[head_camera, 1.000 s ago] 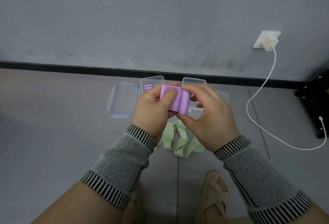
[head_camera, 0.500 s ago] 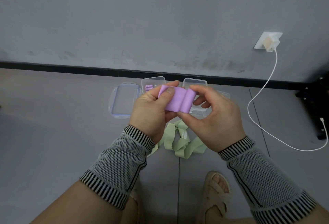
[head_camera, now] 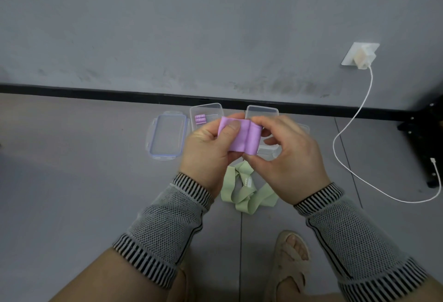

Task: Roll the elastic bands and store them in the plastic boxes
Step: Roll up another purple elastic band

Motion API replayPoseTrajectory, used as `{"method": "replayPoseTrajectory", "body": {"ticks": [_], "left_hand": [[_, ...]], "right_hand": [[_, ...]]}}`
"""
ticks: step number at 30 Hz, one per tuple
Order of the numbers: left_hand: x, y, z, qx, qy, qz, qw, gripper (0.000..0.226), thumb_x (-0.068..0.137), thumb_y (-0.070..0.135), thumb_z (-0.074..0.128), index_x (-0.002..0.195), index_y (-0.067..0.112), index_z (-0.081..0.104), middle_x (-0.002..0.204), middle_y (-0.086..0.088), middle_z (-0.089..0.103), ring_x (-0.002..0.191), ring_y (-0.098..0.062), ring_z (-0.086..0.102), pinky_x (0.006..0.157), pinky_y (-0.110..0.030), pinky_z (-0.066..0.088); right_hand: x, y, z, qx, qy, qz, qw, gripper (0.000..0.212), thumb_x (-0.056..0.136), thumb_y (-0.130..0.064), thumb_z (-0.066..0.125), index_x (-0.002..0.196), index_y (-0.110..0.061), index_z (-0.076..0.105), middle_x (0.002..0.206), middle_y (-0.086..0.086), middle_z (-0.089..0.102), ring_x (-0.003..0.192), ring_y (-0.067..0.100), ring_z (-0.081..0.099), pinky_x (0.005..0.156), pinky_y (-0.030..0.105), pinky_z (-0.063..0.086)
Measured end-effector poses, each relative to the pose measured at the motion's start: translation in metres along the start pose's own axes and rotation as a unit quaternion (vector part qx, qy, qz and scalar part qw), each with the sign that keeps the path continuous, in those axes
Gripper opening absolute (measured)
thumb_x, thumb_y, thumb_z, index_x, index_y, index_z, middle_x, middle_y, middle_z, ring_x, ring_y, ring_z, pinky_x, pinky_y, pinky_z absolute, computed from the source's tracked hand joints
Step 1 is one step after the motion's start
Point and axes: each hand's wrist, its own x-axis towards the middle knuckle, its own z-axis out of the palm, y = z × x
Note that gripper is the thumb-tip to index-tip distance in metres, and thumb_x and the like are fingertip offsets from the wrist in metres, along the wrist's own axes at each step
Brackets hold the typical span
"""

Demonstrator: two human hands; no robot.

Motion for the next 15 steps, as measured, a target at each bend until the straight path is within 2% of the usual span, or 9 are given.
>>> {"method": "replayPoseTrajectory", "body": {"ticks": [3,6,8,11,15], "left_hand": [[0.000,-0.004,0.002,0.033,-0.010,0.014,0.999,0.015,0.086,0.004,0.060,0.087,0.016,0.068,0.076,0.002,0.072,0.075,-0.011,0.068,0.066,-0.024,0.054],[0.001,-0.008,0.001,0.075,0.001,0.037,0.997,0.019,0.077,0.004,0.070,0.092,0.016,0.067,0.082,0.000,0.071,0.080,-0.014,0.067,0.074,-0.031,0.055],[0.001,-0.009,0.002,0.108,0.013,0.054,0.993,0.023,0.075,0.004,0.073,0.094,0.016,0.067,0.088,-0.004,0.069,0.083,-0.017,0.066,0.077,-0.036,0.057],[0.002,-0.008,0.002,0.135,0.022,0.069,0.988,0.022,0.075,0.004,0.073,0.087,0.021,0.067,0.083,0.001,0.069,0.080,-0.015,0.067,0.074,-0.032,0.058],[0.004,-0.004,-0.002,0.096,0.014,0.036,0.995,0.021,0.078,0.001,0.069,0.092,0.017,0.068,0.084,-0.002,0.070,0.080,-0.015,0.066,0.070,-0.029,0.056]], "right_hand": [[-0.001,0.001,0.003,-0.001,0.002,0.003,1.000,0.045,0.071,-0.019,0.079,0.114,-0.014,0.064,0.100,-0.002,0.060,0.088,0.001,0.052,0.080,0.012,0.045],[-0.001,0.000,0.006,-0.005,0.007,0.008,1.000,0.044,0.073,-0.019,0.076,0.115,-0.015,0.064,0.101,-0.001,0.058,0.091,0.013,0.057,0.077,0.028,0.051],[-0.001,0.000,0.008,-0.012,0.013,0.005,1.000,0.045,0.072,-0.017,0.076,0.116,-0.016,0.063,0.101,-0.001,0.057,0.091,0.017,0.057,0.075,0.029,0.051],[-0.003,0.001,0.011,-0.021,0.015,-0.010,1.000,0.046,0.072,-0.016,0.073,0.117,-0.015,0.063,0.102,0.000,0.056,0.093,0.020,0.056,0.076,0.031,0.050],[-0.003,0.000,0.010,0.006,0.000,-0.008,1.000,0.055,0.075,-0.023,0.072,0.126,-0.016,0.056,0.113,0.000,0.057,0.101,0.017,0.055,0.083,0.032,0.050]]}}
